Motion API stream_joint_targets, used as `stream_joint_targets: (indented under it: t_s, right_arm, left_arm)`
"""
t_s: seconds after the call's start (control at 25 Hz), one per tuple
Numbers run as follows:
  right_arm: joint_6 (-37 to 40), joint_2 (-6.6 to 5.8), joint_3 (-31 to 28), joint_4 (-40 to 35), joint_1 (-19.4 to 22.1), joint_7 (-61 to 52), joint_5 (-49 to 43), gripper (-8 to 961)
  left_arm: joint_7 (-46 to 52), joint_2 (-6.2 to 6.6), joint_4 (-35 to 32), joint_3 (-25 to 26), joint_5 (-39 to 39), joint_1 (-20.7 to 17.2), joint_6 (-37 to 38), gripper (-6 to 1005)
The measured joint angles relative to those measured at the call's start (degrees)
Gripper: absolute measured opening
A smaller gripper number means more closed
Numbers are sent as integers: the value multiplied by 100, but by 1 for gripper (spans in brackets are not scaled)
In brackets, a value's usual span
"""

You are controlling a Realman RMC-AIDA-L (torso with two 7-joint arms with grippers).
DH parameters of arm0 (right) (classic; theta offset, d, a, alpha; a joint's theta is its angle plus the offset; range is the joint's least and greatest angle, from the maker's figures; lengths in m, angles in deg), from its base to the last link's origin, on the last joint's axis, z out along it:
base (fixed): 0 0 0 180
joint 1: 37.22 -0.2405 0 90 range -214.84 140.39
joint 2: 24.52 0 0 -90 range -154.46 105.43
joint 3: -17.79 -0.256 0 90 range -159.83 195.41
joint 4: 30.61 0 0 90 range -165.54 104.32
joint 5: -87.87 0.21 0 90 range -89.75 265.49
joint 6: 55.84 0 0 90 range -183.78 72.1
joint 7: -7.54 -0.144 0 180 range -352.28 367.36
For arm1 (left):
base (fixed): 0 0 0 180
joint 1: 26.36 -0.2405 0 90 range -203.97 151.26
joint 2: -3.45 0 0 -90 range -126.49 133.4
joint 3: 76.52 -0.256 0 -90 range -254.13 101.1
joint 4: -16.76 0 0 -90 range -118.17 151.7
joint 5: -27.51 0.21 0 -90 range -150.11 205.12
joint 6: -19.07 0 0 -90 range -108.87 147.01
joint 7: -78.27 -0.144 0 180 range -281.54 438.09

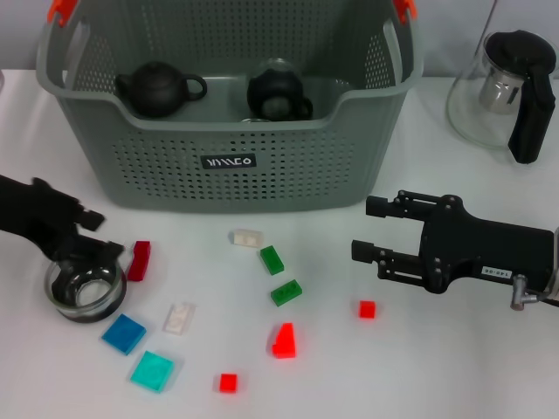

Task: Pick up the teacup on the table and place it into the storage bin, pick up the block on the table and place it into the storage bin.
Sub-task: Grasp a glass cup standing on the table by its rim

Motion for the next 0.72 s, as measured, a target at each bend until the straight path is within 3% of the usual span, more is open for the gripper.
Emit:
stream_joint_targets:
  t_s: [0.4,0.72]
  right_arm:
    - [7,0,-24,12,-6,0,0,681]
    - [-5,0,-36,12,-4,0,0,683]
  left_arm:
    - [228,8,411,-72,811,44,-837,568]
    - [293,3,874,-118,1007,75,-1390,568]
